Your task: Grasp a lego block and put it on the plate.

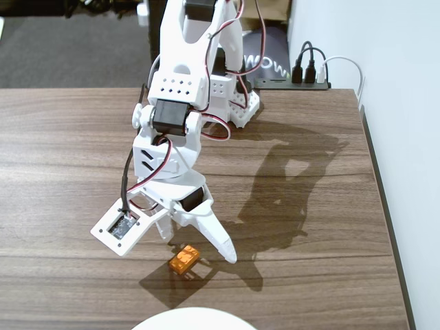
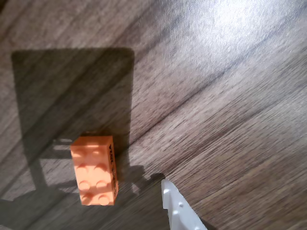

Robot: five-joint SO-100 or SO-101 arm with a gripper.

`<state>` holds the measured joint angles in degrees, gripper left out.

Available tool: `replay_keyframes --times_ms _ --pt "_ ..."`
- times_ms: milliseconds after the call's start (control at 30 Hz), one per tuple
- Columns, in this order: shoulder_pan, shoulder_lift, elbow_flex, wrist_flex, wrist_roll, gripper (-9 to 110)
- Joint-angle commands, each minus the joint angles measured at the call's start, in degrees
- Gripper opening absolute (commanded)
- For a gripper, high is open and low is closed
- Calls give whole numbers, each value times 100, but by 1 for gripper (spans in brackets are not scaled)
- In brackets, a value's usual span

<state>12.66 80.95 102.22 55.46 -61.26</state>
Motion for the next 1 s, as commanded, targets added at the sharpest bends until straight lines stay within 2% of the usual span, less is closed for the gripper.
replay_keyframes --times_ms 0,600,967 --pt "18 -18 -264 -44 -9 62" --pt "-158 -501 -589 53 -589 57" --pt "-70 -519 -536 -26 -606 41"
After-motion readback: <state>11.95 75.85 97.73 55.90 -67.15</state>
